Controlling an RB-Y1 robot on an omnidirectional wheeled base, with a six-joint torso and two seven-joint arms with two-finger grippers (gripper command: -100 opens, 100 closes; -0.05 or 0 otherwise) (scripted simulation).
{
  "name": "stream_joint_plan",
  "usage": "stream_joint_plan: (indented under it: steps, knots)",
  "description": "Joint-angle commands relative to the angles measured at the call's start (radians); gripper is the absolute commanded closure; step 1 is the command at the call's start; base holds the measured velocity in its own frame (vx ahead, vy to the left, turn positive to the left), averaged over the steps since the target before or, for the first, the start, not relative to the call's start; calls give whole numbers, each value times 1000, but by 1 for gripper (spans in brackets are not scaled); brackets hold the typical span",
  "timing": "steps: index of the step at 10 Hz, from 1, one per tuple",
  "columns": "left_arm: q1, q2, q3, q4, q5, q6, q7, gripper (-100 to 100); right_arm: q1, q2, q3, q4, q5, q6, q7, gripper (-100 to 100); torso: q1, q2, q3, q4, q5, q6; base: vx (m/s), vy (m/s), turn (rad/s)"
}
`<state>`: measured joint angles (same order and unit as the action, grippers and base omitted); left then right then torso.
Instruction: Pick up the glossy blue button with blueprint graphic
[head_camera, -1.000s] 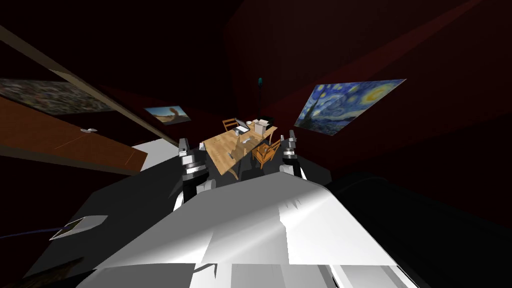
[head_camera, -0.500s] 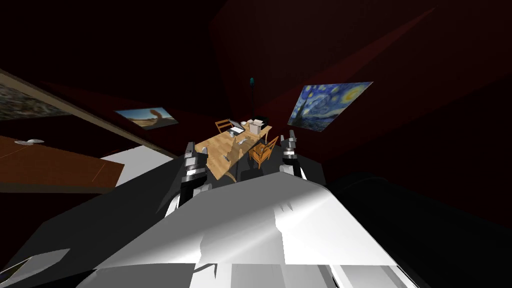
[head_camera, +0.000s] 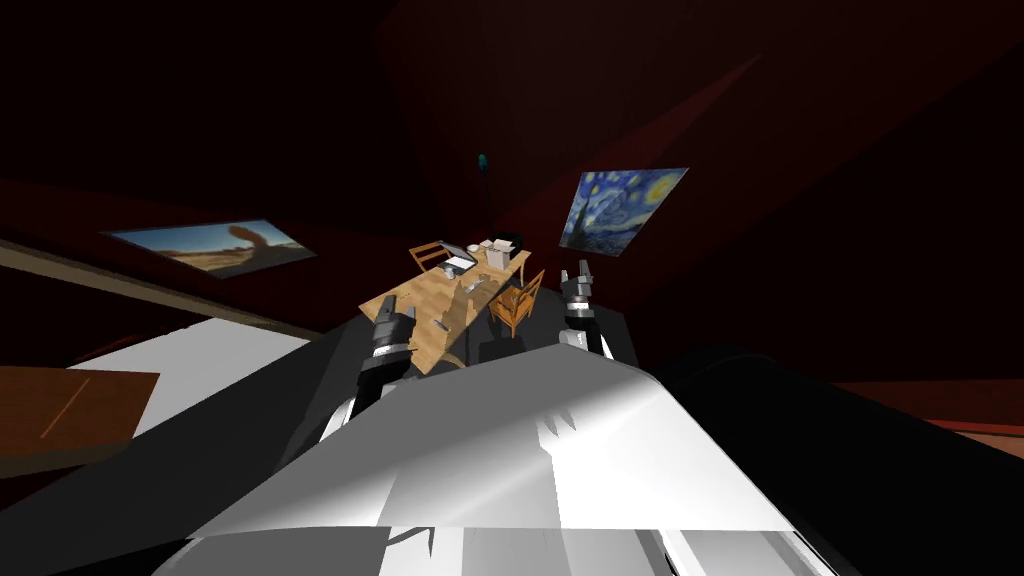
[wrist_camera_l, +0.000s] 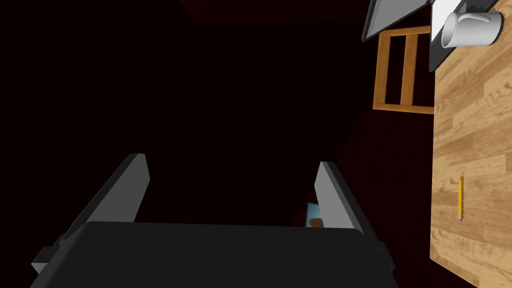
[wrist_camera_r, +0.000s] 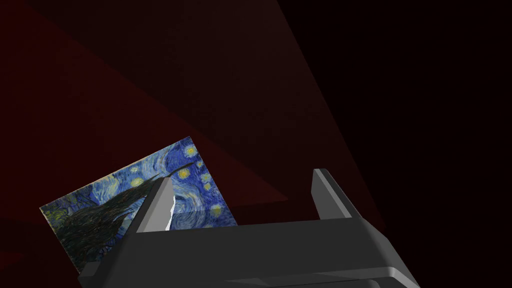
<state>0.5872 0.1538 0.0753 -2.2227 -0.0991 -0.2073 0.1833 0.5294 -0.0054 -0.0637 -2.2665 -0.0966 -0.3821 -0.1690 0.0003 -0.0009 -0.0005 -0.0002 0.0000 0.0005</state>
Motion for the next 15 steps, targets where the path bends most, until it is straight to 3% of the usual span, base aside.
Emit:
stream_joint_plan:
  steps: [1, 11, 15]
  knots:
    - [14, 4, 3, 0, 1, 28, 2, -100, 0, 0, 0, 0, 0, 0, 0, 0, 0, 0, 0, 0, 0, 0, 13, 10, -133]
    - [163, 21, 48, 42, 13, 319, 16, -100, 0, 0, 0, 0, 0, 0, 0, 0, 0, 0, 0, 0, 0, -1, 15, 7, -276]
    - [210, 21, 63, 59, 17, 405, 21, -100, 0, 0, 0, 0, 0, 0, 0, 0, 0, 0, 0, 0, 0, -1, 11, 8, -218]
